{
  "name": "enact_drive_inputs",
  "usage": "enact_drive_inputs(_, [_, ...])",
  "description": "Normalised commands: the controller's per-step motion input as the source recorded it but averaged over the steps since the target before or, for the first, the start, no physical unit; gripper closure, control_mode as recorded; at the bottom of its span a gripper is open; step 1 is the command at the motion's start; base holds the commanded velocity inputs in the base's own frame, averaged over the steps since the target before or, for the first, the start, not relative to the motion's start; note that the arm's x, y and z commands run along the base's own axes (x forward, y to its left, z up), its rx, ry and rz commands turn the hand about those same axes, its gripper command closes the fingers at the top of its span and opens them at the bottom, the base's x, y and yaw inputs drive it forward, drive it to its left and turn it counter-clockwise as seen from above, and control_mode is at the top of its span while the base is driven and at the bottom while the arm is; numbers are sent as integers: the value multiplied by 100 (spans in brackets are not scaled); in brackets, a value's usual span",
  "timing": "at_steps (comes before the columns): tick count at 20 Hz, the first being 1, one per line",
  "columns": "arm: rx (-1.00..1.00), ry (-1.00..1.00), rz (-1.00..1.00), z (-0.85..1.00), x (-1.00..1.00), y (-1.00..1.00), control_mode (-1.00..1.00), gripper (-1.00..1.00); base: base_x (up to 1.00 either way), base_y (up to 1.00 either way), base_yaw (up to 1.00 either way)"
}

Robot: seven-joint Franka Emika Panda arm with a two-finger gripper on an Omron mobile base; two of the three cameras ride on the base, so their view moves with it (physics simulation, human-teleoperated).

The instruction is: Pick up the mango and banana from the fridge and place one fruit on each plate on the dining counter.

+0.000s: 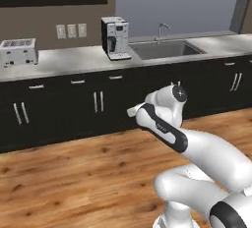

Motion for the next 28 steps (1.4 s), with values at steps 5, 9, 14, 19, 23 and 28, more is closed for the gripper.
enact_drive_inputs(5, [0,0,0,0,0,0,100,100,0,2,-100])
enact_drive_inputs(9, [0,0,0,0,0,0,100,100,0,0,-100])
enact_drive_inputs(14, [0,0,0,0,0,0,100,100,0,0,-94])
enact_drive_inputs(19, [0,0,0,0,0,0,100,100,0,-1,-90])
enact_drive_inputs(23, [0,0,0,0,0,0,100,100,-9,-28,-54])
enact_drive_inputs(28, [0,0,0,0,0,0,100,100,3,-65,-32])
